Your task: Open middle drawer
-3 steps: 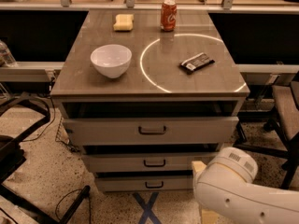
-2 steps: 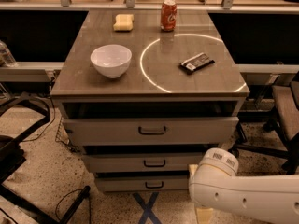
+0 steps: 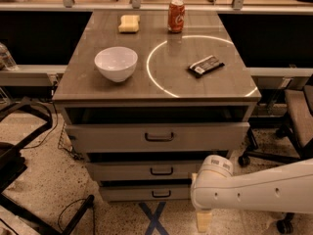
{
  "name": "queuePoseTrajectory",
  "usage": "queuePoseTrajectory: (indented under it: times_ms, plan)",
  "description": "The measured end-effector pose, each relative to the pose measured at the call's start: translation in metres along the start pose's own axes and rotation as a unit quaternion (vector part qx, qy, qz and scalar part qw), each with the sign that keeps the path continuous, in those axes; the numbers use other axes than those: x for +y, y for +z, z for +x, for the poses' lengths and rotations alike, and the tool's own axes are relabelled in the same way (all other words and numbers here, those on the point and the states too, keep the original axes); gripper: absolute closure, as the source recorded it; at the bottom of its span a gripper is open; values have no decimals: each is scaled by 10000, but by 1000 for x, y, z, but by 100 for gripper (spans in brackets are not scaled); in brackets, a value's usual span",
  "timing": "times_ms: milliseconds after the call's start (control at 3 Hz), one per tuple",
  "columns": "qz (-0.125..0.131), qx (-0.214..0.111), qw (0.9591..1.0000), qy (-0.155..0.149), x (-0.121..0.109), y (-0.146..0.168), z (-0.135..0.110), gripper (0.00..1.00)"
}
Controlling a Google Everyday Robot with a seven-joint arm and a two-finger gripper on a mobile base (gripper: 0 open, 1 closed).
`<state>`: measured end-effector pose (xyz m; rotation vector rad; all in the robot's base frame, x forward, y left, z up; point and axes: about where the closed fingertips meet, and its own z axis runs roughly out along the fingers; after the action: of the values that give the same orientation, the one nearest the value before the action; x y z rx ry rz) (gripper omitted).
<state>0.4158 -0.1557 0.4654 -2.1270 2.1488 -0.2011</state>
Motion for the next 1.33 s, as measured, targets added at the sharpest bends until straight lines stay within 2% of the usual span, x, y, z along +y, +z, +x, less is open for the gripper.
queuePoseTrajectory:
  times_ms: [333,667,1000,1333]
  plan:
    - [-21,-410,9992,12,-12,27,-27,0]
    - [22,-716,9974,-24,-19,34,-49,0]
    - [22,-725,9974,-23,-19,34,-49,0]
    - [24,-694,9974,-189,-22,36,-62,0]
